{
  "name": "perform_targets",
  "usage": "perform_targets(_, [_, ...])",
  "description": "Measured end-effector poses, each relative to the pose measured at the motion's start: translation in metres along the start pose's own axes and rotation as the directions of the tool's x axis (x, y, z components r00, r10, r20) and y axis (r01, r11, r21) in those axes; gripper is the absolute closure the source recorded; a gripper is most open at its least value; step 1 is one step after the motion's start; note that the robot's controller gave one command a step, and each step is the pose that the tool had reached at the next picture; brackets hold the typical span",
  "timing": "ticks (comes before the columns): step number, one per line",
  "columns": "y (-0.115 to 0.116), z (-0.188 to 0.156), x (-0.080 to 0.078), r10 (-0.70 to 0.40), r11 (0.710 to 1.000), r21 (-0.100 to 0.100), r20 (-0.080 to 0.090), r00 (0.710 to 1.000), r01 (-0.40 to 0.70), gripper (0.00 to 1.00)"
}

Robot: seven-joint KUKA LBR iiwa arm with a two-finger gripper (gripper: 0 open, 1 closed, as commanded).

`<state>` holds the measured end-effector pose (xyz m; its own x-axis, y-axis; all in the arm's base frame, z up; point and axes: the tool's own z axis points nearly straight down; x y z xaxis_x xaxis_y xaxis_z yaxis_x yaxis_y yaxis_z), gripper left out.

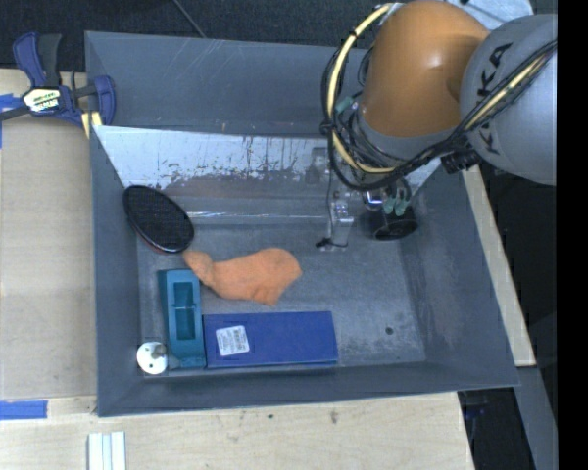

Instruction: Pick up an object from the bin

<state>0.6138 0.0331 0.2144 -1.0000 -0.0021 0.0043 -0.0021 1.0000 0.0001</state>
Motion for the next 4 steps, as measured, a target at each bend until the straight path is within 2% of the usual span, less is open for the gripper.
perform_targets(1, [0.0,-0.005,-0.001,0.0,1.0,0.0,0.008,1.0,0.0,0.0])
perform_targets(2, [0.014,0.038,0.007,-0.053,0.999,0.001,0.014,0.998,0.053,0.0])
perform_targets(3, [0.036,0.107,0.021,-0.063,0.998,0.0,0.011,0.998,0.063,0.0])
perform_targets(4, [0.03,0.143,0.02,-0.157,0.988,0.001,0.009,0.988,0.157,1.0])
